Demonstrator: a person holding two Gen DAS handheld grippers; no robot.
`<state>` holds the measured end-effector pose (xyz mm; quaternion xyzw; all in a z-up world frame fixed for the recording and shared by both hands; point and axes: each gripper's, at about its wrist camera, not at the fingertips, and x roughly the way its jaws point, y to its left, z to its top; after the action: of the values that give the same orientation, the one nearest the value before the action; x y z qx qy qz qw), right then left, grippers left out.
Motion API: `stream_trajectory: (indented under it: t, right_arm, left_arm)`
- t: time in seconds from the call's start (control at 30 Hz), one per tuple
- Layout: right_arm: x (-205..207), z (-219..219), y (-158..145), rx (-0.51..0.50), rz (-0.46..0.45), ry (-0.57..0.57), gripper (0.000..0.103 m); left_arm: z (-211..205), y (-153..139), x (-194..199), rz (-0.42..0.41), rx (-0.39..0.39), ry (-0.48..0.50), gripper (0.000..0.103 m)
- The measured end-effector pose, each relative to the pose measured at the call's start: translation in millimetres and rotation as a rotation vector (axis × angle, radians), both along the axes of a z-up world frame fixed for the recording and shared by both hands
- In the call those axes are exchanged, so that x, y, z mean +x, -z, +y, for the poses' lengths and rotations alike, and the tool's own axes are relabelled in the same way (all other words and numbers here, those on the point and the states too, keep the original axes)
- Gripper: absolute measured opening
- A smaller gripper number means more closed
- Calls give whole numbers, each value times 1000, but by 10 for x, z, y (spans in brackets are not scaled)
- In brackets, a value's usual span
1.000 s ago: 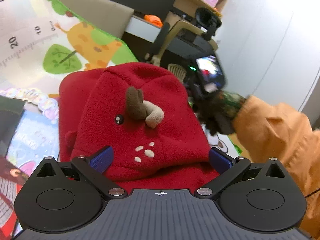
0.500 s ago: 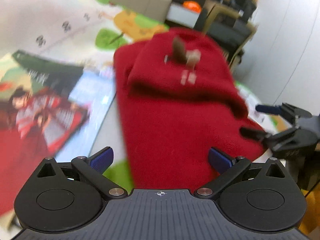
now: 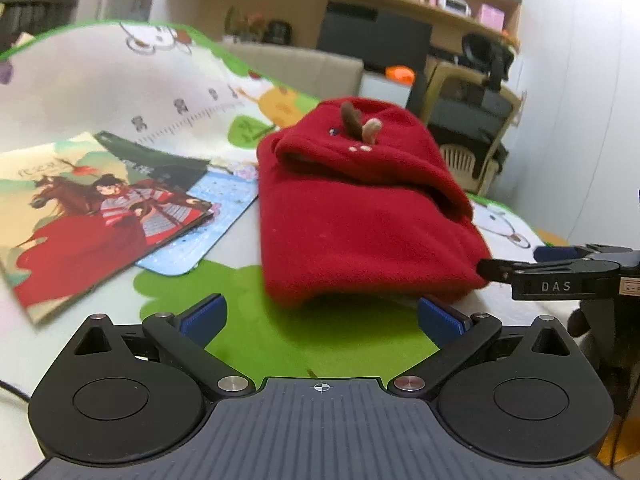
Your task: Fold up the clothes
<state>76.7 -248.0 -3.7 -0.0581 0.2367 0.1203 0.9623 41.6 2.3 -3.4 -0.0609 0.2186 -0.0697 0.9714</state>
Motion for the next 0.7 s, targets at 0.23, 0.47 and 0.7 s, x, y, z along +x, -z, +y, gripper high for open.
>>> stream_trajectory:
  t: [0.23, 0.47, 0.7]
  right_arm:
    - [-205, -377, 23, 180, -20, 2, 103]
    - [-261, -292, 19, 123, -62, 25, 103]
    - [-414, -144, 17, 47, -64, 10, 103]
  left_arm:
    - [-295, -64, -203, -111, 98, 76, 103]
    - [-271, -21, -271, -37, 88, -9, 103]
    - [-281, 21, -304, -38, 94, -26, 103]
